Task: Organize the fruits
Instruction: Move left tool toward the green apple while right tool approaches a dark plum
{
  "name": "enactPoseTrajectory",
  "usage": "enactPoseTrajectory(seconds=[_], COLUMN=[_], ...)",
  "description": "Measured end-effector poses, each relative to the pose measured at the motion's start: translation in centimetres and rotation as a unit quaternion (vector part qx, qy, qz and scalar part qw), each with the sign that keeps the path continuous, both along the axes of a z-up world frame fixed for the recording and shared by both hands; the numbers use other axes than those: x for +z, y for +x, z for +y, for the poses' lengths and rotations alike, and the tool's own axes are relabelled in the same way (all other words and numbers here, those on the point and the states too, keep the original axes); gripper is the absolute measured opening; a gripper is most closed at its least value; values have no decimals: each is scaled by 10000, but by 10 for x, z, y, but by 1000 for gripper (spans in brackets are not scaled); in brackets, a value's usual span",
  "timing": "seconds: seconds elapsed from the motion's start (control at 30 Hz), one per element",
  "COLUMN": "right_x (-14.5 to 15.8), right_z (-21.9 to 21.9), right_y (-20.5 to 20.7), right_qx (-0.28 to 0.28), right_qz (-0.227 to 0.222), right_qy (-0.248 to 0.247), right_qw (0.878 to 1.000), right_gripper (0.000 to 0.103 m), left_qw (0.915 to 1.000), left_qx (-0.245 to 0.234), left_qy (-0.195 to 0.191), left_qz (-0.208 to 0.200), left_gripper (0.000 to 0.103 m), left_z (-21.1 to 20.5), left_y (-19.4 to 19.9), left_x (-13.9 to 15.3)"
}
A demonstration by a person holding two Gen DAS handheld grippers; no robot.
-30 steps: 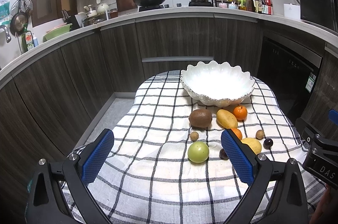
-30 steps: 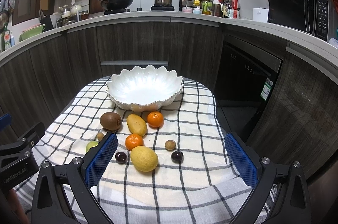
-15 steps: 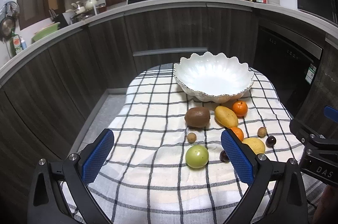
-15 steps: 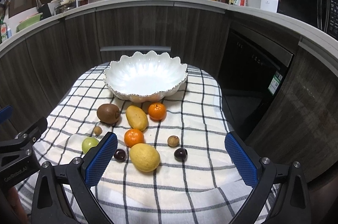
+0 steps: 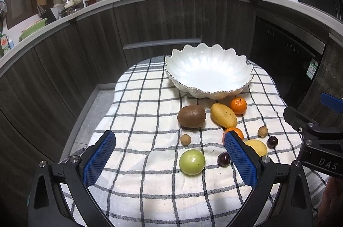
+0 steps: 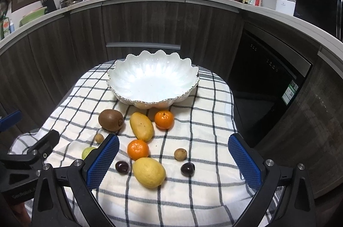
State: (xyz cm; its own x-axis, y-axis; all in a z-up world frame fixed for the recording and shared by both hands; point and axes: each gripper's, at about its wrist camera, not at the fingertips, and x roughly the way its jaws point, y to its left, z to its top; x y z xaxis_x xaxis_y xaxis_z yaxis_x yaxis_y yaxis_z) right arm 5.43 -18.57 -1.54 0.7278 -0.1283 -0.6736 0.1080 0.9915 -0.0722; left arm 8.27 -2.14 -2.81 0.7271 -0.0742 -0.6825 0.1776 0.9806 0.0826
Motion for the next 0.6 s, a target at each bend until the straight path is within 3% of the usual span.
enactPoseTrajectory(seconds=[0.33,0.6], right_x=[-30,-58], right_z=[-5,-24], right_y=[17,25], right_qx=[-102,-486], right_qz=[322,568], right_qy=[74,197], right_qw=[9994,9970], right_gripper=[103,102], left_qw=[9994,9977], left_qx=[-86,-207], left_qy=[125,183], left_qz=[323,615], left_gripper=[103,98], left_z=[-10,-24], left_y=[19,31], left_x=[-29,-55])
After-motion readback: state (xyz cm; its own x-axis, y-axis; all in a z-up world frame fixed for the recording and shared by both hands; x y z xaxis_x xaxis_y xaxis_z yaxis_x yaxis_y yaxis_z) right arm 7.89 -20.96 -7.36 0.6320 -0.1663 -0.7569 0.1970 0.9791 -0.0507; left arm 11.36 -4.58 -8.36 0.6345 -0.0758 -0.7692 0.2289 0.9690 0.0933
